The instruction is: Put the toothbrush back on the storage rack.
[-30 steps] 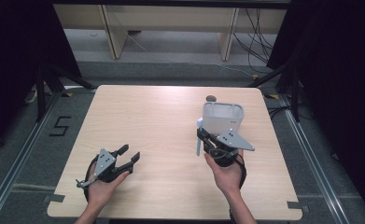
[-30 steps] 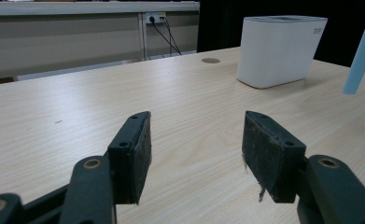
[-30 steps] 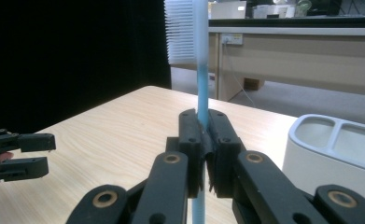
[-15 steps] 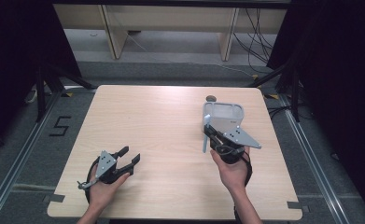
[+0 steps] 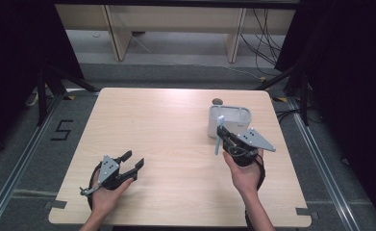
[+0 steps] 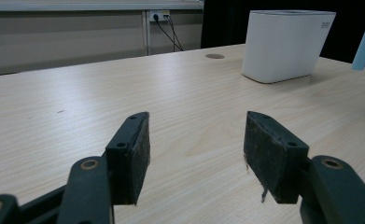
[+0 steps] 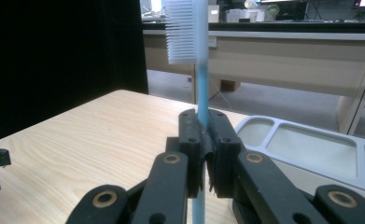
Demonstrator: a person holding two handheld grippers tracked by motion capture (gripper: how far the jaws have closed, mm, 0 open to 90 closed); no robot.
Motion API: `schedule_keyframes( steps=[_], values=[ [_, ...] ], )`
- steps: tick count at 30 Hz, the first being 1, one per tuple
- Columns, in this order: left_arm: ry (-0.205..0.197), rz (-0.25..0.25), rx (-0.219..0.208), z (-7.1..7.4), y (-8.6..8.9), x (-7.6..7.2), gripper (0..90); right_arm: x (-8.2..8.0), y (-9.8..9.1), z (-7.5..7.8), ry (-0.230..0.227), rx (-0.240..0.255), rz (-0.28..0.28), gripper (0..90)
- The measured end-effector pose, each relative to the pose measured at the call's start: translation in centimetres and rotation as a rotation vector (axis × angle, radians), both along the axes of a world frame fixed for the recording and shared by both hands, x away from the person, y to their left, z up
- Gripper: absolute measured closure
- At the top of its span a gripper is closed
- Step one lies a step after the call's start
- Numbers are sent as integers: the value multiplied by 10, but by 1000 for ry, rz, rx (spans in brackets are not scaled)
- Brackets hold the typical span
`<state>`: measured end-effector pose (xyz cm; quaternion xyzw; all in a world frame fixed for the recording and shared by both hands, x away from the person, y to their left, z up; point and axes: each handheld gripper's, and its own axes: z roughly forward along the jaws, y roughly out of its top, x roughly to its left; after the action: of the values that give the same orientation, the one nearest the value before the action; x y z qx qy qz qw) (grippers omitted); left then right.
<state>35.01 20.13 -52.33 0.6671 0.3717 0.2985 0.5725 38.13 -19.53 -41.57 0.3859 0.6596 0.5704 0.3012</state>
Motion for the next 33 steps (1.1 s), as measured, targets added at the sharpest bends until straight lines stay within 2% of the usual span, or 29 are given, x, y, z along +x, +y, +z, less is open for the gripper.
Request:
schedule_keyframes(
  steps=[4, 5, 6, 8, 11, 13, 15, 16, 17, 18, 19, 20, 21, 24, 25, 27, 28, 29, 30, 33],
  values=[
    [-1, 1, 1, 0, 0, 0, 404, 1, -2, 2, 7, 6, -4, 859],
    [-1, 2, 1, 0, 0, 0, 404, 2, -3, 2, -4, -1, -15, 859],
    [-1, 2, 0, 0, 0, 0, 403, 2, -3, 3, 17, 14, -14, 860],
    [-1, 3, -1, 0, 0, 0, 403, 4, -5, 4, 6, 6, -10, 860],
    [-1, 4, -2, 0, 0, 0, 401, 5, -9, 8, -4, -2, -33, 859],
    [-1, 5, -1, 0, 0, -1, 401, 6, -10, 10, 13, 17, -30, 860],
    [-1, 5, 0, 0, 0, -1, 400, 8, -13, 12, -17, 2, -35, 859],
    [-2, 4, 1, 0, 0, -1, 401, 9, -13, 12, -18, 8, -41, 859],
    [-2, 4, 2, 0, 0, -1, 400, 8, -15, 13, 4, 1, -46, 860],
    [-1, 5, 2, 0, 0, -1, 400, 10, -16, 13, -26, -5, -47, 859],
    [-1, 5, 1, 0, 0, -1, 400, 11, -18, 14, -28, -11, -46, 859],
    [-1, 6, 0, 0, 0, -1, 400, 10, -17, 14, 3, 23, -49, 860],
    [-1, 6, 1, 0, 0, -1, 400, 12, -20, 15, -30, -11, -50, 859],
    [-1, 6, -1, 0, 0, -1, 400, 12, -20, 16, 0, 15, -61, 859],
    [-1, 6, 0, 0, 0, -1, 399, 14, -22, 16, -23, 1, -64, 859],
    [-1, 6, 0, 0, 0, -1, 400, 15, -23, 17, -6, 9, -67, 859],
    [-4, 6, 1, 0, 0, -1, 399, 16, -25, 18, -23, -3, -76, 860],
    [0, 6, 1, 0, 0, -1, 399, 16, -24, 18, -10, 13, -66, 859],
    [-4, 6, 0, 0, 0, -1, 400, 17, -26, 19, -24, -6, -75, 859],
    [0, 6, -1, 0, 0, -1, 400, 18, -27, 21, -6, 14, -87, 859]
  ],
)
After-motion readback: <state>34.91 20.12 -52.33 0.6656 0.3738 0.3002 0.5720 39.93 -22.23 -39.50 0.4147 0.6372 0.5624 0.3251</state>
